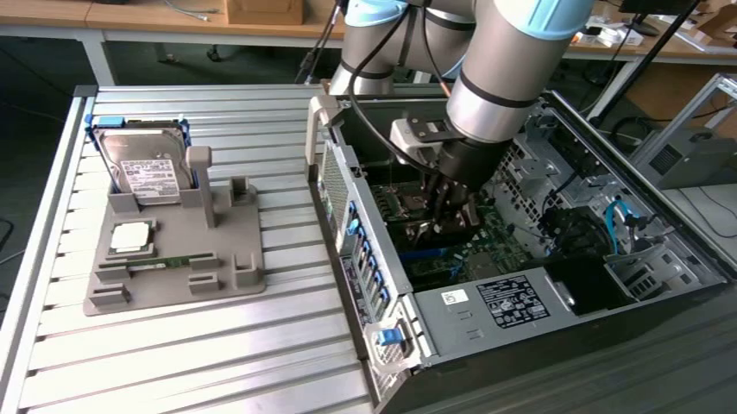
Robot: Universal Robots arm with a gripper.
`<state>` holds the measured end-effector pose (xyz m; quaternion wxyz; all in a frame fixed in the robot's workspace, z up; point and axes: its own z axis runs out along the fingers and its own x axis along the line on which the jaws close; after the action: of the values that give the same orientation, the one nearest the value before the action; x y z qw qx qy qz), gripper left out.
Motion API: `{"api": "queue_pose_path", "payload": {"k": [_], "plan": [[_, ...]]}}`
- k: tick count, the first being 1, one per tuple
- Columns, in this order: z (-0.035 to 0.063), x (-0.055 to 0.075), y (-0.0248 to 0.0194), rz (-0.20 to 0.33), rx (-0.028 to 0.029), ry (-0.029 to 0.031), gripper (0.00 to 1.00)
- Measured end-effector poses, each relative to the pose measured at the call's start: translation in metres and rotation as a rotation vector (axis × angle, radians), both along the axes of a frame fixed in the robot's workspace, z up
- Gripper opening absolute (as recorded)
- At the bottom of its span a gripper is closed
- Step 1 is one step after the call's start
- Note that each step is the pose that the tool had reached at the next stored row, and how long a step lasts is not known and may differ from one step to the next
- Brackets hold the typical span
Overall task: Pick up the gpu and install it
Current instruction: 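Insert the gpu into the slot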
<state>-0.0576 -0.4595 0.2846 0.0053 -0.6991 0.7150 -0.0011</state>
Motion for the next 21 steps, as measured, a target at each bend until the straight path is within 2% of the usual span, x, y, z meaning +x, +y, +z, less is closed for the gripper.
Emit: {"api": "queue_pose_path", "payload": {"k": [21], "plan": [[-0.0107, 0.0, -0.0024, -0.002, 0.0, -0.0001, 0.27]]}}
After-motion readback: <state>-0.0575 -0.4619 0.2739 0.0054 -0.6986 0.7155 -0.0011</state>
